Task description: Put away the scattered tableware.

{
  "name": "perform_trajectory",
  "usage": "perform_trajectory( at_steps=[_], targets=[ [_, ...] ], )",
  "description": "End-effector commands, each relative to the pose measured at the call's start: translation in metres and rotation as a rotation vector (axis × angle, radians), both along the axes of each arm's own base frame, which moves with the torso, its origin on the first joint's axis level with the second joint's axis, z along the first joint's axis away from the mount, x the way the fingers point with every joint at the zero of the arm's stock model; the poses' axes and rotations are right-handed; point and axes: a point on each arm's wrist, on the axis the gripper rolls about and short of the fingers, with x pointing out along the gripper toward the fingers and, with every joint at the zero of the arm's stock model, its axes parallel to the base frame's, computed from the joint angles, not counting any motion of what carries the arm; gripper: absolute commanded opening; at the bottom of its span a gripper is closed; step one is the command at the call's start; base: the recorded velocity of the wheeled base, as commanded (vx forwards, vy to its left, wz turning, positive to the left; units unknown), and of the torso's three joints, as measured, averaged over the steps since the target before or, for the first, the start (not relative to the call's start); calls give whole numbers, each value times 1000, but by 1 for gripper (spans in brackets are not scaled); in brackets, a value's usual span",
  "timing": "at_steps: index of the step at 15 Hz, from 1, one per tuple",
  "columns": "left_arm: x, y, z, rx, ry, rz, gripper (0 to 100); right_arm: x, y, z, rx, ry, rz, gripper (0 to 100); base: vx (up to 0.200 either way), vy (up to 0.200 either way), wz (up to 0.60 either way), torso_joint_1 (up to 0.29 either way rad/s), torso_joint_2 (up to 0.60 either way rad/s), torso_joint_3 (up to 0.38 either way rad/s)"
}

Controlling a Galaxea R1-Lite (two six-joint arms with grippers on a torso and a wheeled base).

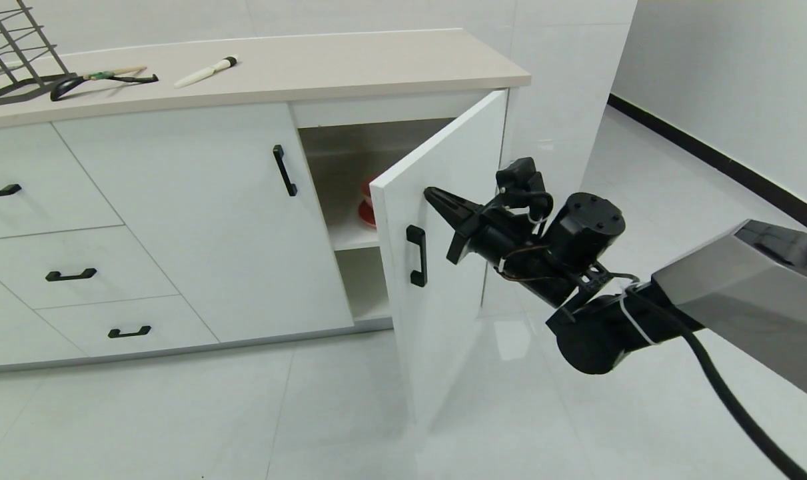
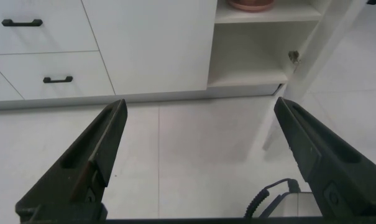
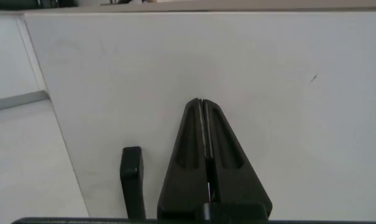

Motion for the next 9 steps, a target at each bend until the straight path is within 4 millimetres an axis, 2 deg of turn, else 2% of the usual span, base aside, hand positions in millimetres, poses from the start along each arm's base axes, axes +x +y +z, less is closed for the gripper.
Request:
perform_trajectory(
  at_steps=[1,3,6,9],
  targets=[
    [0,0,0,1,1,1,100,14,27,-16,61,1,17,0,0,0,0,0,0,0],
    [0,0,0,3,1,-1,100,20,43,-20,149,-15,27,0,0,0,0,0,0,0],
    [0,0,0,4,1,-1,100,24,56,-22,180,-43,50,0,0,0,0,0,0,0],
    [0,0,0,4,1,-1,100,24,56,-22,184,-41,51,0,0,0,0,0,0,0]
  ],
)
